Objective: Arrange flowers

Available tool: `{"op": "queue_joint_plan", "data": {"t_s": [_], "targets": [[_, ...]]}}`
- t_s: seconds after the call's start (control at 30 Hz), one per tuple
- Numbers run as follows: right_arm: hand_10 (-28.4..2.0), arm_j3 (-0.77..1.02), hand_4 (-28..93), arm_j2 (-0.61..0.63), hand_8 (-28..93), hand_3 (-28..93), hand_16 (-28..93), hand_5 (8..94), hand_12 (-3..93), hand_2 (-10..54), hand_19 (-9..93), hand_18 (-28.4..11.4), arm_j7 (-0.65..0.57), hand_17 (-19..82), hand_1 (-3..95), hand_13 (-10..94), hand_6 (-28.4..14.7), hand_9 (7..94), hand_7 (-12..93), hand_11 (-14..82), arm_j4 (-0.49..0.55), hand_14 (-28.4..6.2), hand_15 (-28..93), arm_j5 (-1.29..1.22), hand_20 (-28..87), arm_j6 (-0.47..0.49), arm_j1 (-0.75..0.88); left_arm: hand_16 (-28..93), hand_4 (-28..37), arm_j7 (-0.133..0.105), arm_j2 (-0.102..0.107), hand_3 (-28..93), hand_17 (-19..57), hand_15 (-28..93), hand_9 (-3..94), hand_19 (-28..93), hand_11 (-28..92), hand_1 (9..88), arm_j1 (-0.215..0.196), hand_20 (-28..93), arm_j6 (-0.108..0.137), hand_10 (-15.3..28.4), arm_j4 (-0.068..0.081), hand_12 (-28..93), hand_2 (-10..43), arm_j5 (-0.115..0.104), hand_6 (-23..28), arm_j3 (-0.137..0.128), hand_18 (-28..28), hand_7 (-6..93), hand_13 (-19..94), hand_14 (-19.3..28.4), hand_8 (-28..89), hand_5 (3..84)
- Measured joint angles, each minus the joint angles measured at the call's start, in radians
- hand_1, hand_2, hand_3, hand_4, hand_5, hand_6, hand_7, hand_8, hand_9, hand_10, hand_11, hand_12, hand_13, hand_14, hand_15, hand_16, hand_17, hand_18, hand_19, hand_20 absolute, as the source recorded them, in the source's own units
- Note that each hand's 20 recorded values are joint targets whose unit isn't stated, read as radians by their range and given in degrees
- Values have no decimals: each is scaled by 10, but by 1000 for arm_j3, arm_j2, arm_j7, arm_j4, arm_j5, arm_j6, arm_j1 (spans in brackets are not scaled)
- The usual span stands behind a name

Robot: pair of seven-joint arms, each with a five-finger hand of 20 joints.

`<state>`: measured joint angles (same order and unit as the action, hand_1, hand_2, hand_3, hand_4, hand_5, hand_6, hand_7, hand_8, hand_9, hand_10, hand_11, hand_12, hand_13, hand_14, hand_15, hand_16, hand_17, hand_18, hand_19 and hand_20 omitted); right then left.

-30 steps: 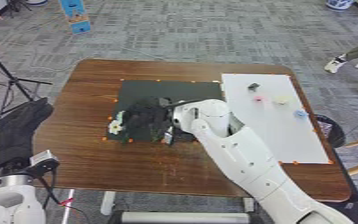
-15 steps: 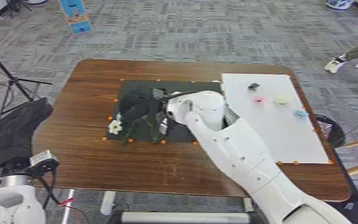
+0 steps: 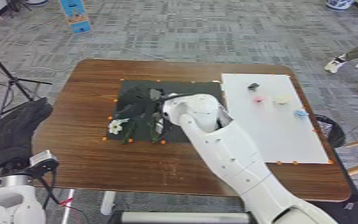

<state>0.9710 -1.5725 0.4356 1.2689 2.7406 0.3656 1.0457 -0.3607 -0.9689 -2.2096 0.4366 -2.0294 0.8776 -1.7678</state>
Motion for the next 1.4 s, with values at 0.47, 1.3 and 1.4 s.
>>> {"op": "queue_joint_plan", "data": {"t_s": [0.47,1.3,1.4], "targets": [[-120,43,-182,-36,-117,606,323,450,154,204,597,-224,44,161,230,458,-20,448,206,70,-59,-195,642,191,557,-4,13,-13,-278,5,-13,743,58,179,523,123,202,278,1,188,-3,127,0,107,193,11,16,-5,125,178,420,145,-94,518],[-120,50,-184,-20,-118,624,317,445,154,200,599,-224,83,161,218,457,-25,440,210,71,-88,-195,646,191,554,-25,18,-12,-278,12,-26,745,57,181,523,123,203,276,3,188,-10,126,0,108,193,23,15,-10,125,179,420,146,-95,518],[-120,39,-185,-5,-117,624,316,445,154,199,599,-225,72,161,218,457,-26,440,209,71,-88,-195,646,191,554,-25,6,-12,-279,13,-27,744,57,181,523,124,203,277,4,188,-11,126,0,108,193,24,15,-10,126,179,420,146,-95,517]]}}
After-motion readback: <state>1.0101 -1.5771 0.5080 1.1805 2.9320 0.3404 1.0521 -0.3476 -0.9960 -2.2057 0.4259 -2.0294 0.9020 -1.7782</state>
